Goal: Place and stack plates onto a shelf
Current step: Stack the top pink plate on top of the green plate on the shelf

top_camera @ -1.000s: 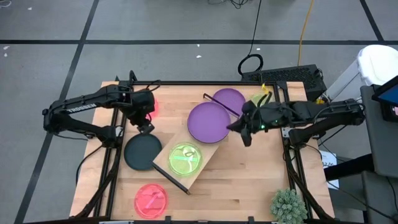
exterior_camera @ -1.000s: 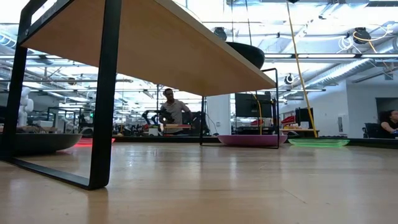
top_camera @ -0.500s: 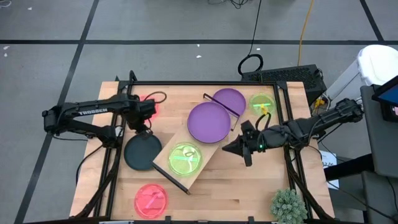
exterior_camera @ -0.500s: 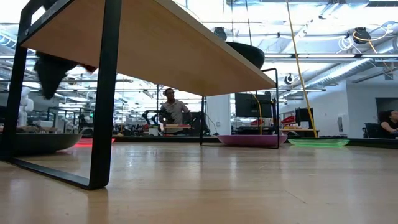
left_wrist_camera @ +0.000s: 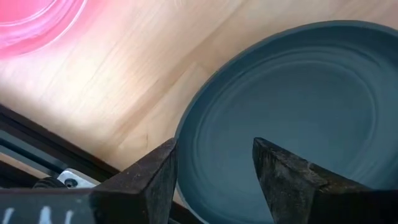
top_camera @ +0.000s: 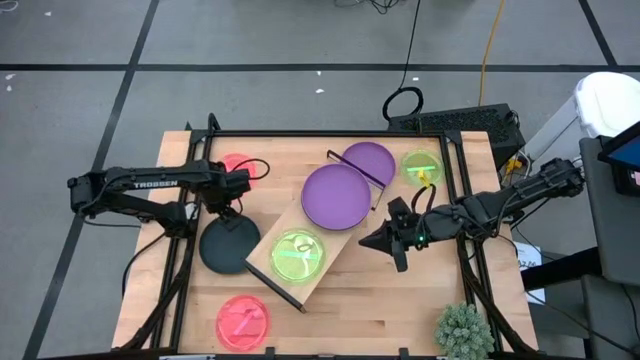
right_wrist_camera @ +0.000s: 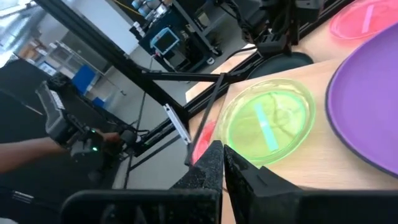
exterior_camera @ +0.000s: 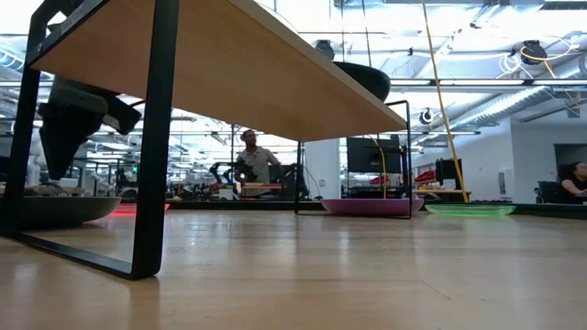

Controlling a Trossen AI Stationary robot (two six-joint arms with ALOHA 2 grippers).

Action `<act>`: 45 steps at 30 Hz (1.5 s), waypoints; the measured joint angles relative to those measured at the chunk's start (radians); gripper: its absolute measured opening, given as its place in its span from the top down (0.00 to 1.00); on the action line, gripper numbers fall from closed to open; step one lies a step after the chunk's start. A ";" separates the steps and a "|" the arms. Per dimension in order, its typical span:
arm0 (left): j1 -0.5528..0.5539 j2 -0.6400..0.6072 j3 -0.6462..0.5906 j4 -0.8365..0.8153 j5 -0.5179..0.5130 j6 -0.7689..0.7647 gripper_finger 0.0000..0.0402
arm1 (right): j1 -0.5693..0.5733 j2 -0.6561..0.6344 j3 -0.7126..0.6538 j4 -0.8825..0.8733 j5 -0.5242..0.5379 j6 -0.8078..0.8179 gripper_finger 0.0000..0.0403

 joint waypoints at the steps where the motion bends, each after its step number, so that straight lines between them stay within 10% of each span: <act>1: 0.000 0.000 -0.001 0.000 0.000 0.000 0.47 | 0.000 0.000 0.000 -0.004 0.000 -0.008 1.00; 26: 0.047 0.000 -0.003 0.245 -0.147 -0.106 0.47 | -0.001 0.000 0.000 -0.028 0.003 -0.013 1.00; 45: 0.117 0.209 -0.003 0.401 -0.343 0.116 0.47 | -0.010 0.000 0.000 -0.091 0.003 -0.014 1.00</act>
